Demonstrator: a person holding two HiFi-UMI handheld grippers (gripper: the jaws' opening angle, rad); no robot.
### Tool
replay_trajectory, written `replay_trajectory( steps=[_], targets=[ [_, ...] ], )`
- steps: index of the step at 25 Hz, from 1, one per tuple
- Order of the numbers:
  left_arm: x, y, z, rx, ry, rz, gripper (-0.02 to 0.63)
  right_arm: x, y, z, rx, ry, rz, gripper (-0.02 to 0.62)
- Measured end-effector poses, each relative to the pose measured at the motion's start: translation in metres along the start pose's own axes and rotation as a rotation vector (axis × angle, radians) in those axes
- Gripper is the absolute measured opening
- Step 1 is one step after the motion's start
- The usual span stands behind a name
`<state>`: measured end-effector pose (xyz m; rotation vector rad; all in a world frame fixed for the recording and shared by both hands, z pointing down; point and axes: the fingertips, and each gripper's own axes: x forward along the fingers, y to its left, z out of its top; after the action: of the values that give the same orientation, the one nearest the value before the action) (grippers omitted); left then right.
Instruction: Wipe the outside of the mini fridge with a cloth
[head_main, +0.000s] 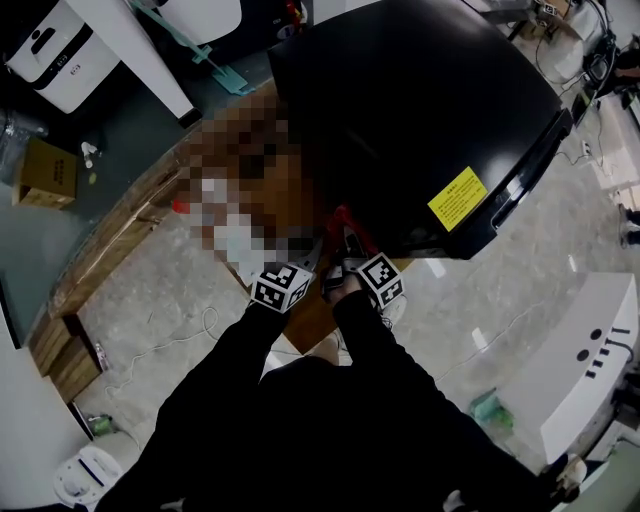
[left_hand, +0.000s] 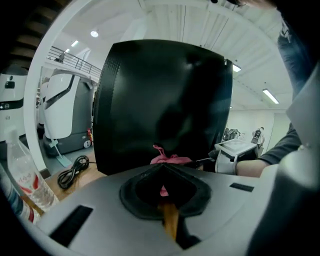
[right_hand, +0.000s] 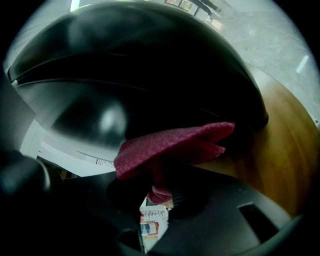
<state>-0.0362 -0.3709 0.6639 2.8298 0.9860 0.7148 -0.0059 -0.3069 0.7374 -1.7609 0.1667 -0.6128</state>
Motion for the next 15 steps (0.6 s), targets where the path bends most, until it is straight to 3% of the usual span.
replay_trajectory(
  steps=[6, 10, 12, 15],
  targets=[
    [0.015, 0.003, -0.044, -0.034, 0.09, 0.004, 0.003, 0.016, -0.06, -0.009, -0.012, 0.004, -0.121, 0.091],
    [0.009, 0.001, -0.051, -0.032, 0.095, 0.011, 0.003, 0.019, -0.088, -0.012, -0.1, 0.011, -0.194, 0.087],
    [0.003, 0.0, -0.049, -0.02, 0.081, 0.024, 0.003, 0.018, -0.087, -0.015, -0.135, 0.031, -0.195, 0.086],
    [-0.012, -0.001, -0.037, -0.037, 0.033, 0.054, 0.003, 0.01, -0.061, -0.032, -0.209, 0.118, -0.129, 0.086]
  ],
)
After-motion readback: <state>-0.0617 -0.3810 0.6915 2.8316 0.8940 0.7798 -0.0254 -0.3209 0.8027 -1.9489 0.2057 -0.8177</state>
